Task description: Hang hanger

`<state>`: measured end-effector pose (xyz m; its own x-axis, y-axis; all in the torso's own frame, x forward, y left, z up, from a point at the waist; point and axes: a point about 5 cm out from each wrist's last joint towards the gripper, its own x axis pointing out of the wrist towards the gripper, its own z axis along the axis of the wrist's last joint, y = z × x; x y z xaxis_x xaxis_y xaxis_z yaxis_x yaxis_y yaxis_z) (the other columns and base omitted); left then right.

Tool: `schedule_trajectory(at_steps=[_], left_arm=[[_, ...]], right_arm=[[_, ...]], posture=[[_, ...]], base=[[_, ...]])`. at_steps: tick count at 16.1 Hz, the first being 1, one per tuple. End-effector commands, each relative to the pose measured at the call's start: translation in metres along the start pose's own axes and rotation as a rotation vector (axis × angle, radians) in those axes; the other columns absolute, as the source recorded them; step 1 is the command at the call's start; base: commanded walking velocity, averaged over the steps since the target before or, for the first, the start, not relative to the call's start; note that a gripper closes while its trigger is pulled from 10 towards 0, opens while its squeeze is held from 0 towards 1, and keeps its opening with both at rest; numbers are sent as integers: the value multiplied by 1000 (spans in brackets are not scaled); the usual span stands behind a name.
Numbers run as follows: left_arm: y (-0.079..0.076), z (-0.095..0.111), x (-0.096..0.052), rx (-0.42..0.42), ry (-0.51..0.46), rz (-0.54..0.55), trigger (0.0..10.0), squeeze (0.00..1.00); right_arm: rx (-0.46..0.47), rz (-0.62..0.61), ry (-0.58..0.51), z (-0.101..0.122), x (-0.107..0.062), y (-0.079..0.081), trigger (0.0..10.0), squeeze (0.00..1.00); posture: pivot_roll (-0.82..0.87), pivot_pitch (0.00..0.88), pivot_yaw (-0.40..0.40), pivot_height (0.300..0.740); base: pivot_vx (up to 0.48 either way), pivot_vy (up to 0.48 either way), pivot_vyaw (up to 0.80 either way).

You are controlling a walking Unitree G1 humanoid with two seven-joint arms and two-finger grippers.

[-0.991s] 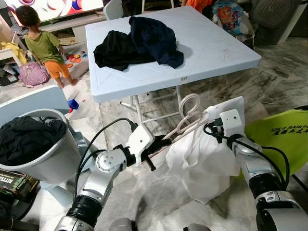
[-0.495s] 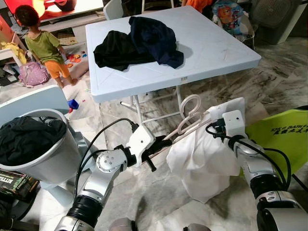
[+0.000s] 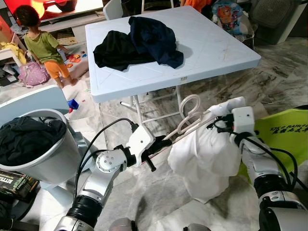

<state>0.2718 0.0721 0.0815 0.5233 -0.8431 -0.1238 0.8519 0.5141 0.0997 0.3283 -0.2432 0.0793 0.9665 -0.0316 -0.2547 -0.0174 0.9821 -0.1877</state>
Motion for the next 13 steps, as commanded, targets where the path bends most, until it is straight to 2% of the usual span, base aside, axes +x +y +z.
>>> schedule_trajectory(at_steps=[1, 3, 5, 9, 10, 13], left_arm=[[3, 13, -1, 43, -60, 7, 0, 0], [3, 12, -1, 49, -55, 4, 0, 0], [3, 8, -4, 49, -39, 5, 0, 0], [3, -6, -18, 70, 34, 16, 0, 0], [1, -14, -26, 106, 89, -1, 0, 0], [-13, -18, -42, 117, 122, -101, 0, 0]], right_arm=[[20, -35, -76, 14, 0, -7, 0, 0], [40, -51, -107, 18, 0, -9, 0, 0], [72, -92, -184, 29, -2, -13, 0, 0], [124, -210, -360, 58, -8, -27, 0, 0], [144, -279, -399, 70, -9, -34, 0, 0], [152, -415, -371, 80, -6, -47, 0, 0]], posture=[[-105, 0, 59, 740], [-106, 0, 58, 740], [-103, 0, 59, 740], [-95, 0, 61, 740], [-94, 0, 61, 740], [-87, 0, 60, 740]], base=[[0, 0, 0], [0, 0, 0], [0, 0, 0], [0, 0, 0], [0, 0, 0], [0, 0, 0]])
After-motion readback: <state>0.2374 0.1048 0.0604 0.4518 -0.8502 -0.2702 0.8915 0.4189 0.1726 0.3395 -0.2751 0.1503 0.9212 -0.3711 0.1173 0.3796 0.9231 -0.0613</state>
